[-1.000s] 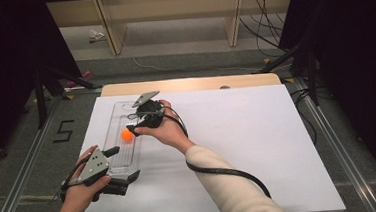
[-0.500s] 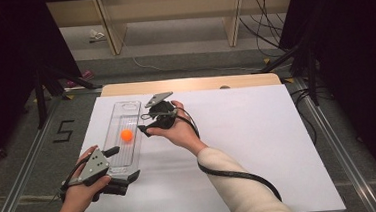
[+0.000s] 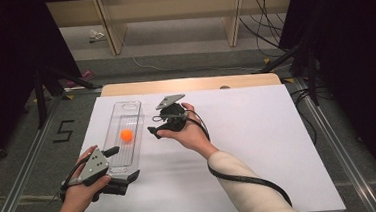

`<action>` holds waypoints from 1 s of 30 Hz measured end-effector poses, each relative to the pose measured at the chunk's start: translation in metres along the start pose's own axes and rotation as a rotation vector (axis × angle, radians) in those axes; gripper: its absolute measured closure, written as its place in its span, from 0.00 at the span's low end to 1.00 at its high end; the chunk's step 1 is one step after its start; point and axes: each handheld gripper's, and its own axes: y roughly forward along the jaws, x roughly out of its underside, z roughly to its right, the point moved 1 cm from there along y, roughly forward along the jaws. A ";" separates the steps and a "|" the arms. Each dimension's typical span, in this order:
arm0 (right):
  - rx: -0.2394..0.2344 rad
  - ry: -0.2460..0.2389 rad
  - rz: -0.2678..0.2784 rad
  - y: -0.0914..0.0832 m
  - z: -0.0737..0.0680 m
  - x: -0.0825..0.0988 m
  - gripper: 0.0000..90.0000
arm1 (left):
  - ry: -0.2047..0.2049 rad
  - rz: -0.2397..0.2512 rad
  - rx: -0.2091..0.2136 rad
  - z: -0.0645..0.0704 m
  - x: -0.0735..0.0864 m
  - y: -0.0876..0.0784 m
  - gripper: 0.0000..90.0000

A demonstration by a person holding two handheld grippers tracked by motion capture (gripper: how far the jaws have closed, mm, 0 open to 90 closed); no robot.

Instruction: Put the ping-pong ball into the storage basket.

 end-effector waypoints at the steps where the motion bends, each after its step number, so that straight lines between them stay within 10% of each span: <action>1: 0.001 0.001 -0.001 -0.001 0.000 0.002 0.18 | 0.000 0.002 0.000 0.000 0.000 0.000 0.00; 30: 0.053 0.055 -0.010 -0.048 0.022 0.044 0.18 | 0.003 -0.002 -0.005 -0.001 0.000 0.000 0.00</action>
